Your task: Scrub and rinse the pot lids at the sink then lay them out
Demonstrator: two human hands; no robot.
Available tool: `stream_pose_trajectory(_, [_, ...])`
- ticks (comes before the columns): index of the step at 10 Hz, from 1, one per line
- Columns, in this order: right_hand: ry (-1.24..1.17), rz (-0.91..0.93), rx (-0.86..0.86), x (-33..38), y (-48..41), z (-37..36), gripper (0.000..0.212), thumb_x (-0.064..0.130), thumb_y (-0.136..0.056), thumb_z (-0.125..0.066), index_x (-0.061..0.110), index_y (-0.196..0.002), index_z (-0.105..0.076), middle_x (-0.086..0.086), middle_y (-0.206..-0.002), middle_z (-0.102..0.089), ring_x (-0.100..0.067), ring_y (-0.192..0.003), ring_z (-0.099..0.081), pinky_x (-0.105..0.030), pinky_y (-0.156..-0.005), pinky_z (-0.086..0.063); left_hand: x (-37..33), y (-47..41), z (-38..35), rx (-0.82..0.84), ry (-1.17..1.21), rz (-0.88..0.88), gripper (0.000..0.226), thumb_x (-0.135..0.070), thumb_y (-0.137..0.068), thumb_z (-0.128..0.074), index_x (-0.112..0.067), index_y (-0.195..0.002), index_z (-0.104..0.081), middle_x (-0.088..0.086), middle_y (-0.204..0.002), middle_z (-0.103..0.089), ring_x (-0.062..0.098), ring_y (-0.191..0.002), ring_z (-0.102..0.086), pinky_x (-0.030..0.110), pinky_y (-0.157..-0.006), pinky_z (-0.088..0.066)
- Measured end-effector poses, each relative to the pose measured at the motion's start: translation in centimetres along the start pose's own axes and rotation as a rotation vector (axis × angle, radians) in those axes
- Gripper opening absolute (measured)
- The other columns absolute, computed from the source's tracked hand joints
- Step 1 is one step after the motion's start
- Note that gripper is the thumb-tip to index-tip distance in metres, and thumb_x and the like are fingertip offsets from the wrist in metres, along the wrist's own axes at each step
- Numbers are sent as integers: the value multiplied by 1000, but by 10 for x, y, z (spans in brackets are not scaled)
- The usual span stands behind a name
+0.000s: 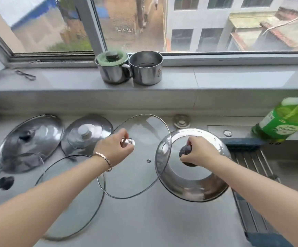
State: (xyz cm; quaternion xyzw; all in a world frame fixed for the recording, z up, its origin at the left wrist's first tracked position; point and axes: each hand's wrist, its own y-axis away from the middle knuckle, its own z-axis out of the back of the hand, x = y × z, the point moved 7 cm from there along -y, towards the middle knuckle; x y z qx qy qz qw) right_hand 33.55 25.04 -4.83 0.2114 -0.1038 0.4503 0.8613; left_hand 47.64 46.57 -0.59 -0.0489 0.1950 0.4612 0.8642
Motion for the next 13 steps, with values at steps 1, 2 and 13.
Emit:
stream_pose_trajectory(1, [-123,7,-3,61,-11,-31,23,29,-66,-66,14,-77,-52,1,-76,-55,-21,-75,-51,-27,-51,-34,64,-8,28,4,-165,-33,13,-34,-85,-48,-22,-89,-45,-5,-78,-55,22,-76,-49,29,-66,-33])
stream_pose_trajectory(2, [-191,-4,8,115,-22,-60,22,27,-67,-67,14,-75,-51,1,-75,-56,-21,-73,-51,-30,-56,-38,128,-22,44,47,-312,-39,18,-33,-84,-48,-20,-97,-49,1,-89,-61,25,-83,-56,29,-68,-39])
stream_pose_trajectory(13, [-12,-150,115,198,-55,-131,44,43,-90,-48,12,-121,-50,-7,-119,-56,-27,-106,-56,-32,-81,-43,207,-42,21,259,-533,26,37,-28,-91,-42,-15,-125,-42,10,-130,-42,28,-120,-43,36,-91,-38])
